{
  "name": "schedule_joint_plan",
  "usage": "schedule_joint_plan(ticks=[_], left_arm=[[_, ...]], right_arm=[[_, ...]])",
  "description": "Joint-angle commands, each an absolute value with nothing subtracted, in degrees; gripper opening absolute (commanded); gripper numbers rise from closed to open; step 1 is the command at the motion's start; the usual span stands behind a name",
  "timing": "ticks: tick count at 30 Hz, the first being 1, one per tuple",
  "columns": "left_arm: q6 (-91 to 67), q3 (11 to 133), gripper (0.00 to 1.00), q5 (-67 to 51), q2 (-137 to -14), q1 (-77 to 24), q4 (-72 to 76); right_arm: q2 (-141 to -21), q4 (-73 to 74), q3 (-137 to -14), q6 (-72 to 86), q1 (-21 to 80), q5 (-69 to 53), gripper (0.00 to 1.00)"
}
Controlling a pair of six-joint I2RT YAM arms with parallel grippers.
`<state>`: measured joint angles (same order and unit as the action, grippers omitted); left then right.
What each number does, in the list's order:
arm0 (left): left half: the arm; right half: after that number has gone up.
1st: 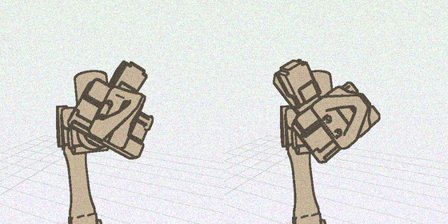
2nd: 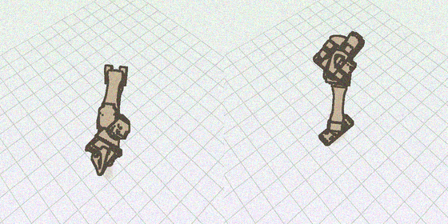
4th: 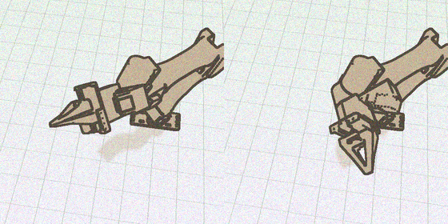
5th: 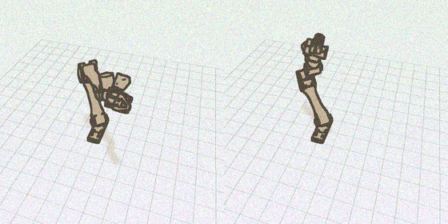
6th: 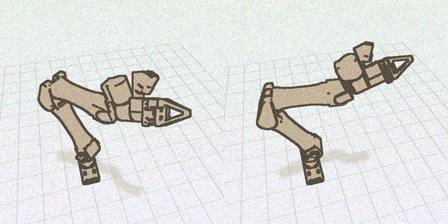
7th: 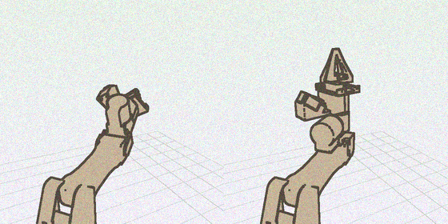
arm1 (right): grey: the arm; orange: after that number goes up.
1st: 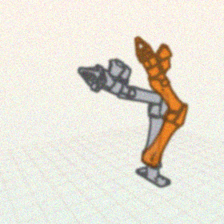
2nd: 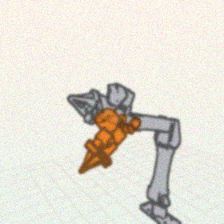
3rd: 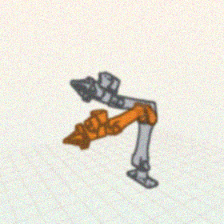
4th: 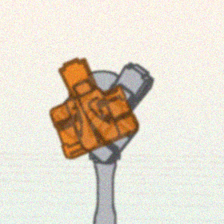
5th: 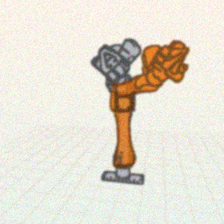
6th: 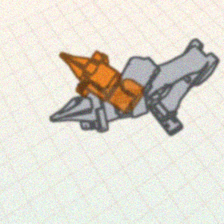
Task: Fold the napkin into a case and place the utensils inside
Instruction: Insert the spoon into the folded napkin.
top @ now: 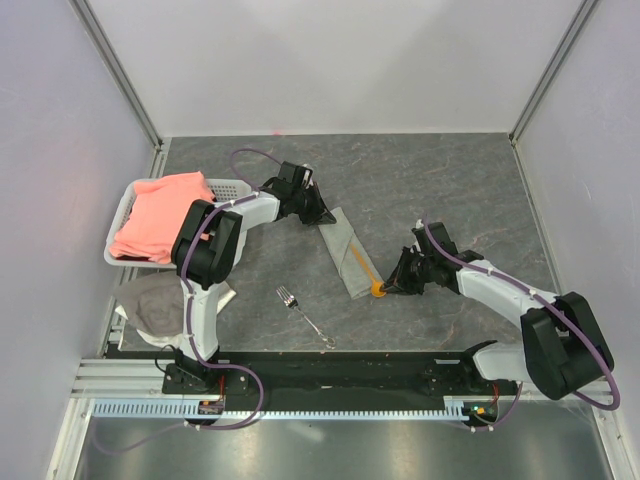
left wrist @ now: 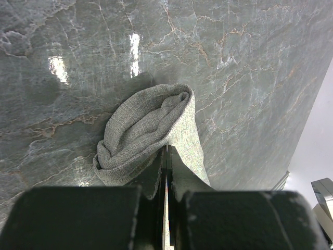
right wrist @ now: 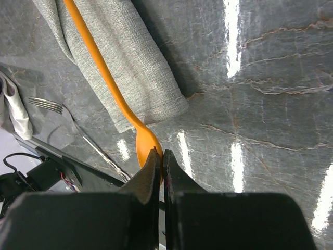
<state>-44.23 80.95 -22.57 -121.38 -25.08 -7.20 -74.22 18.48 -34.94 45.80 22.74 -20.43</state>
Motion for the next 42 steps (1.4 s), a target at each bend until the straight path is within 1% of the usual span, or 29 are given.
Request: schedule_joint_plan(ticks=[1, 9, 22, 28, 42], left_arm=[[-41.75, 82.79, 0.02, -22.06, -121.11, -24.70, -6.77], [-42.10, 82.09, 0.02, -22.50, -121.47, -24.70, -6.50], [-42.28, 81.47, 0.02, -22.85, -121.20, -24.78, -6.07], [-42.54, 80.95, 0.02, -23.12, -121.11, -24.79, -5.71], [-42.63, 80.42, 0.02, -23.20, -120.94, -24.87, -5.45]], right_arm=[[-75.06, 18.72, -35.50, 45.35, 22.50, -19.86, 0.00], [-77.60, 18.54, -38.05, 45.26, 22.41, -19.95, 0.00], [-81.47, 13.80, -41.48, 48.77, 22.50, -22.68, 0.00], [-85.42, 8.62, -41.92, 51.23, 22.50, -24.34, 0.00], [-90.61, 1.32, -44.21, 53.70, 22.41, -20.74, 0.00]])
